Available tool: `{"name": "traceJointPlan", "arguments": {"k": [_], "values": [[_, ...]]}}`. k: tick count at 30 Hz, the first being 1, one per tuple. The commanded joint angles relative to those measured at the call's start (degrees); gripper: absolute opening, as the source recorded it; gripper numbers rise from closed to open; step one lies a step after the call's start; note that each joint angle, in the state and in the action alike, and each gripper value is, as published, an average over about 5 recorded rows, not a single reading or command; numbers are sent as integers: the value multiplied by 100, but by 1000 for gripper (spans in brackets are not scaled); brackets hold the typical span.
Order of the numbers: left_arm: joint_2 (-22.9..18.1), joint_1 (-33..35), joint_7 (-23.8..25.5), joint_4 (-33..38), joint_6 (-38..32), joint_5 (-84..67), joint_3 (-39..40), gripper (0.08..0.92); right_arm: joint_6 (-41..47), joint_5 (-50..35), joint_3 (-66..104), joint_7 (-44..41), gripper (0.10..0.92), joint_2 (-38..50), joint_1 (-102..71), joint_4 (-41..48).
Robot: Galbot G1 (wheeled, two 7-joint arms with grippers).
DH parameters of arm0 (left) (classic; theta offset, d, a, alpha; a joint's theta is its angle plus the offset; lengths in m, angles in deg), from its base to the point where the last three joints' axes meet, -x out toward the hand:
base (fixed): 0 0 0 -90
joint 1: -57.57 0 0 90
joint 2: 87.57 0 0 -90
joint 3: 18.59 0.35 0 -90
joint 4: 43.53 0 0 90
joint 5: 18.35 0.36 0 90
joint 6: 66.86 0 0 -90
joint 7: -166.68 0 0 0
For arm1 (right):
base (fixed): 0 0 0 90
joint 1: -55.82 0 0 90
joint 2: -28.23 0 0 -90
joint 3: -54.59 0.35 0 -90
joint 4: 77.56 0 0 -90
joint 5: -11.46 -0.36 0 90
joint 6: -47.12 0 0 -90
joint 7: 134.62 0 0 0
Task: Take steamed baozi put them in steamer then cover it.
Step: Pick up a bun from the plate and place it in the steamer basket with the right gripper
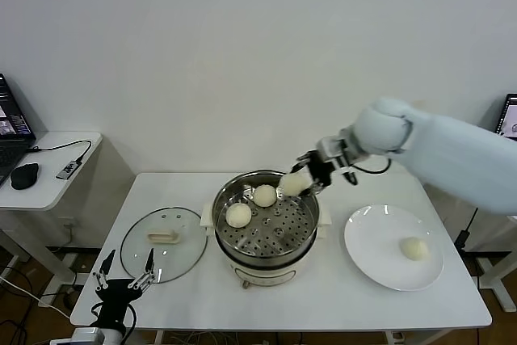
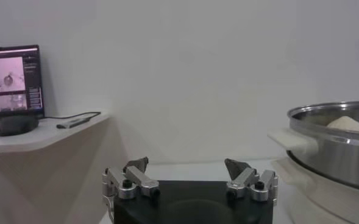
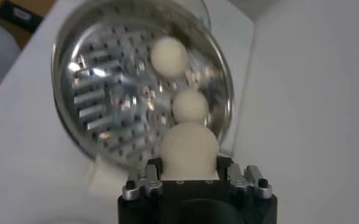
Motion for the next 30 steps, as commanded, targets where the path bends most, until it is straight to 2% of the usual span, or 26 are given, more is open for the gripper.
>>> {"name": "traceJointPlan", "arguments": {"k": [1, 10, 30], "values": [[-28, -1, 1, -8, 1, 3, -24, 823, -789, 279, -796, 135, 551, -958, 193, 41], [-42, 11, -1, -37, -11, -7, -85, 823, -1615, 1057, -1003, 32, 557, -1109, 108, 180], [-85, 11, -6, -100, -39, -5, -108, 823, -2408, 1664, -1132, -226, 562, -1149, 145, 249]]}}
